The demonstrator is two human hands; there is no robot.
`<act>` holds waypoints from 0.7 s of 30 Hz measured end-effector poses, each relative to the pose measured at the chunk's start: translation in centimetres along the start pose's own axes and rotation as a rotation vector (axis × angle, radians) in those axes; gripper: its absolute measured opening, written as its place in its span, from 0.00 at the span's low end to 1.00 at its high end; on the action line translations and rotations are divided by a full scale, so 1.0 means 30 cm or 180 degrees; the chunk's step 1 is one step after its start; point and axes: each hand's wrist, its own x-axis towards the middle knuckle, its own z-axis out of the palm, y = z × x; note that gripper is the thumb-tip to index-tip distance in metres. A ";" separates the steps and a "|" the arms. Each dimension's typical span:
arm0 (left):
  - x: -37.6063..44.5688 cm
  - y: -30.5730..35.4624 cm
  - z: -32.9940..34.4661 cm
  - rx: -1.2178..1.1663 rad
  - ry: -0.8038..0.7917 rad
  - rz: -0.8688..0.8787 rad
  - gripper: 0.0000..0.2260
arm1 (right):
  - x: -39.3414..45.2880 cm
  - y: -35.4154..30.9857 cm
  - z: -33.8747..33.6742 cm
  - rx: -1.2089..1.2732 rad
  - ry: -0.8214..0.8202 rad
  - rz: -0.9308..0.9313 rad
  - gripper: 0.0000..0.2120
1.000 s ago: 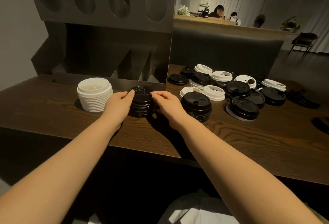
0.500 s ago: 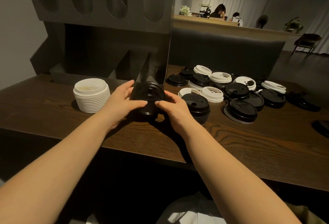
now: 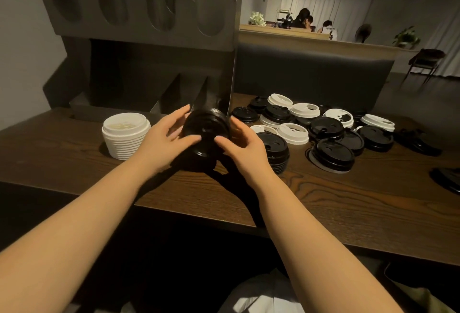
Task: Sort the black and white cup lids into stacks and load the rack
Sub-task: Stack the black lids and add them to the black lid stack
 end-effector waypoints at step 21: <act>-0.075 -0.009 0.088 0.1545 0.0911 0.0333 0.12 | -0.027 0.012 0.087 -0.1704 0.0162 -0.0093 0.20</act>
